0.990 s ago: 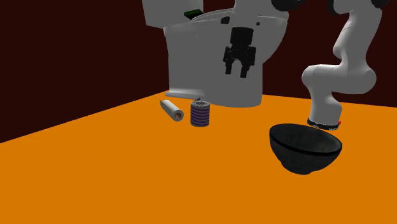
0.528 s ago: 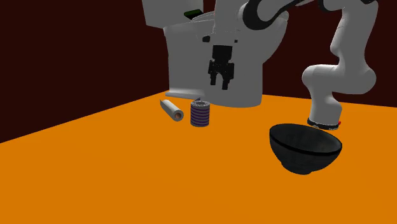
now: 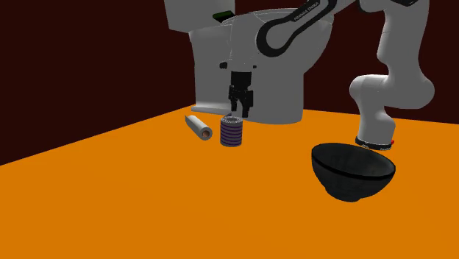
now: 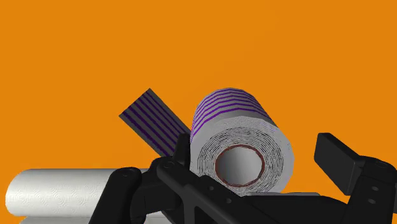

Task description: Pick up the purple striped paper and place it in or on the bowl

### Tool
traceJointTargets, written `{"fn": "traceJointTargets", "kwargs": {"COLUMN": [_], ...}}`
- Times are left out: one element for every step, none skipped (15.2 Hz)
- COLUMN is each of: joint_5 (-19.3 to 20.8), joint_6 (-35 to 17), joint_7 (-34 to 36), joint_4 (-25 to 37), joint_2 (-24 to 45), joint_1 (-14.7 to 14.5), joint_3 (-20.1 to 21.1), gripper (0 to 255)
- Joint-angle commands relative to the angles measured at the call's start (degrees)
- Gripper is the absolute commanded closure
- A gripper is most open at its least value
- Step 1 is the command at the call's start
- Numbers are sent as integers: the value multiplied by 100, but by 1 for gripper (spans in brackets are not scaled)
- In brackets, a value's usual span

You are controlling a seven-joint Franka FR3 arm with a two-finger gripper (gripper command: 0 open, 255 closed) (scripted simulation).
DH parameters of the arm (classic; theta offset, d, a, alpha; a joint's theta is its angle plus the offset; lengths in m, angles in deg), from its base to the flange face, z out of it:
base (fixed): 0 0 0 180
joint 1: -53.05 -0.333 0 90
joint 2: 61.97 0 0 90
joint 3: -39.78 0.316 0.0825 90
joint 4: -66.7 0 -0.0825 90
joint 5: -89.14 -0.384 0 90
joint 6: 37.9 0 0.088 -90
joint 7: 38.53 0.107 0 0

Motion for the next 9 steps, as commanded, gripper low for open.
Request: {"fn": "traceJointTargets", "kwargs": {"joint_5": [-58,-83,-109,-136,-182,-182,-181,-182,-182], "joint_6": [-135,-209,-284,-358,-475,-475,-475,-475,-475], "joint_7": [-75,-93,-112,-132,-165,-165,-164,-165,-165], "joint_4": [-33,-66,-99,-130,-176,-176,-177,-176,-176], "joint_2": [113,159,206,254,332,332,332,332,332], "joint_1": [20,23,26,29,34,35,35,35,35], "joint_3": [-23,-25,-26,-27,-28,-27,-27,-27,-27], "gripper": [0,0,0,0,0,0,0,0,0]}}
